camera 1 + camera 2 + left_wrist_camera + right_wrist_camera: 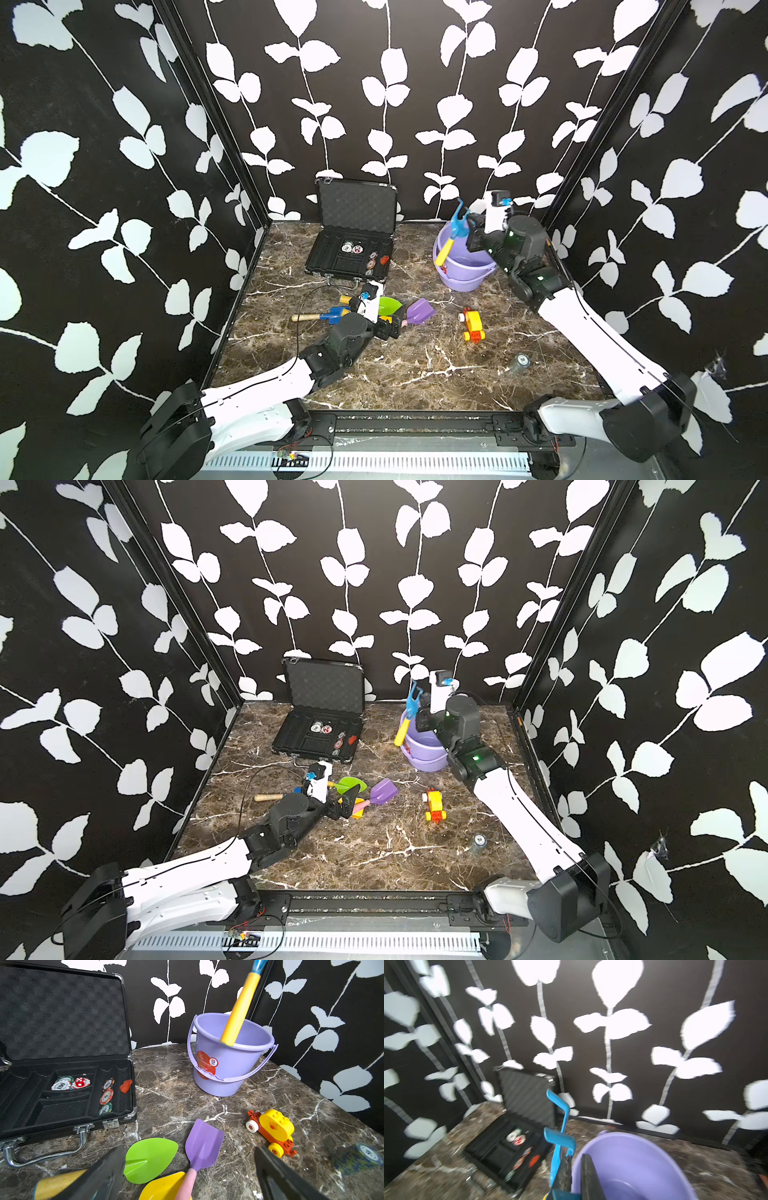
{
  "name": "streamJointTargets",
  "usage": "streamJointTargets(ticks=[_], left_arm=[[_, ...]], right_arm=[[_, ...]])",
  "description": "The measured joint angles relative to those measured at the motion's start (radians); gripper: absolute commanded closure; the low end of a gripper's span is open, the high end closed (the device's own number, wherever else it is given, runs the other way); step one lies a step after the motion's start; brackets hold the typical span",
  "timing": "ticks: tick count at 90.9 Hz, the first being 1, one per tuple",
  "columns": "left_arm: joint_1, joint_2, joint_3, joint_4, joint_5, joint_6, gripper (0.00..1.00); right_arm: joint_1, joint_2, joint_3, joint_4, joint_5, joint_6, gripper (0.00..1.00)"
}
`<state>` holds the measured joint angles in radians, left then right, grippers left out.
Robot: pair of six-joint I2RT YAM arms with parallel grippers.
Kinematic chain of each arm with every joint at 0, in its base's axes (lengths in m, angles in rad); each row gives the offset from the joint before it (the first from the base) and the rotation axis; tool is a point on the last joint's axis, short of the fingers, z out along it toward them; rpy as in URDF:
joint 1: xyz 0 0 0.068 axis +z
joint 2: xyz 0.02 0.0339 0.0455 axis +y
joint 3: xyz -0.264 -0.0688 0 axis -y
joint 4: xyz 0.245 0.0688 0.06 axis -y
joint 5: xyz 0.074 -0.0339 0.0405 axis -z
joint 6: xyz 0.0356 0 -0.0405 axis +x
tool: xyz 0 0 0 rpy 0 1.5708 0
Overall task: Organize the gardening tools
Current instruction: Place the gardening tool in the container.
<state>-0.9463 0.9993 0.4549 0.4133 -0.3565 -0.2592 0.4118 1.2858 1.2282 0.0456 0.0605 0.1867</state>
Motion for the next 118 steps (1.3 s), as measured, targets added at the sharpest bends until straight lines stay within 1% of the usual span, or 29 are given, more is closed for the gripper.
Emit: streamJointTargets(ticks=[15,31,73,97,118], left_arm=[[0.000,0.001,0.000,-0.003,-0.013,-0.014,0.01],[0.000,0.005,0.000,-0.005,-0.032,-0.027,0.01],[0.000,0.043,0.001,-0.053,-0.086,-0.033,0.01],[0.002,0.086,0.068,-0.219,-0.152,-0.040,0.01],[0.011,0.100,0.081,-0.291,-0.159,-0.059,0.01]], right_arm=[[-0.076,0.025,0.001,0.030,0.040,-0.003,1.00],[-0.113,0.083,0.001,0.066,0.067,-0.041,1.00],[-0.117,0.219,-0.050,0.165,0.048,-0.170,1.00],[-0.117,0.303,-0.089,0.184,0.045,-0.183,1.00],[-0.117,0.356,-0.111,0.206,0.056,-0.176,1.00]])
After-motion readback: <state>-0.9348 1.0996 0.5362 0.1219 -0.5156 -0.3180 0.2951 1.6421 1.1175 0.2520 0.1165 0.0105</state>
